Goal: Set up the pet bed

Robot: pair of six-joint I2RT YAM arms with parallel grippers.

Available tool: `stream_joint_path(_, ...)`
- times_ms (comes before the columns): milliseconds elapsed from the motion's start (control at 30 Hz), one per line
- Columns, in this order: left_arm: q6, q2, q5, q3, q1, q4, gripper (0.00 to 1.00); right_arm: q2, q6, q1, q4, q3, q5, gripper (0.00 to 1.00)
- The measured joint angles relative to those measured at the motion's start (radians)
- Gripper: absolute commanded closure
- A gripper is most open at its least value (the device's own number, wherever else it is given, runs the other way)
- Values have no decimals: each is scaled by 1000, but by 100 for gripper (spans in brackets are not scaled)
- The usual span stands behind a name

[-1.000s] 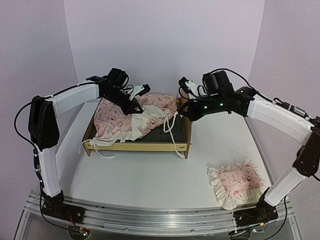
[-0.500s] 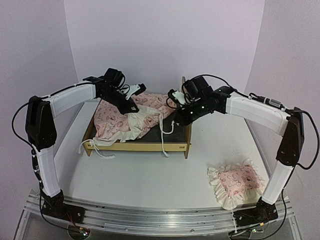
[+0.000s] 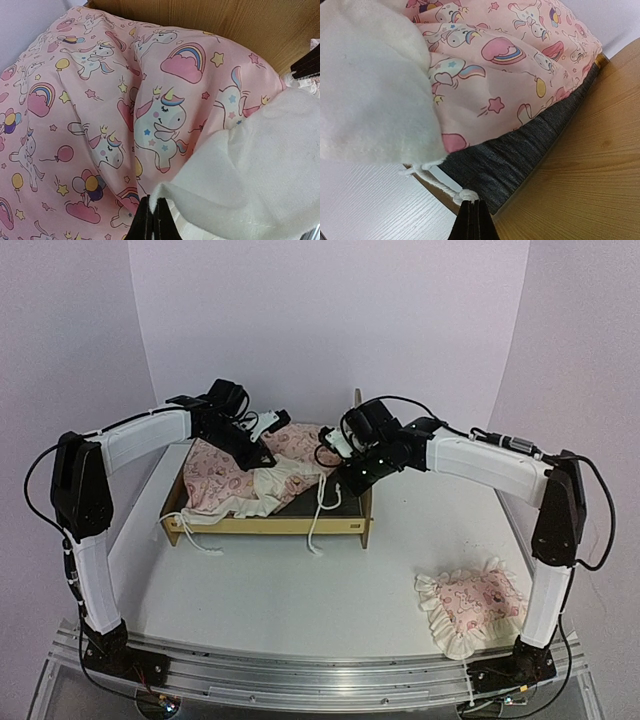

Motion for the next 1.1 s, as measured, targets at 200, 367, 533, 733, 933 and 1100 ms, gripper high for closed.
stream_joint_path(200,-31,0,9,0,5,6,100,-17,7,23,-22,-41,9,100)
stream_joint_path(367,-56,0,21,0,18,6,100,-37,8,53,-72,-65,6,100)
stream_joint_path(533,-72,0,25,0,25,10,100,-105,-17,100,-75,-55,-125,100)
stream_joint_path(733,-71,0,24,0,42,17,100,-119,0,180,-12,-33,-324,96)
stream_joint_path(933,-69,0,26,0,44,22,100,60,77,239,54,7,-381,59)
stream_joint_path(1100,-53,0,25,-8,46,40,100,121,102,246,43,-52,-339,49)
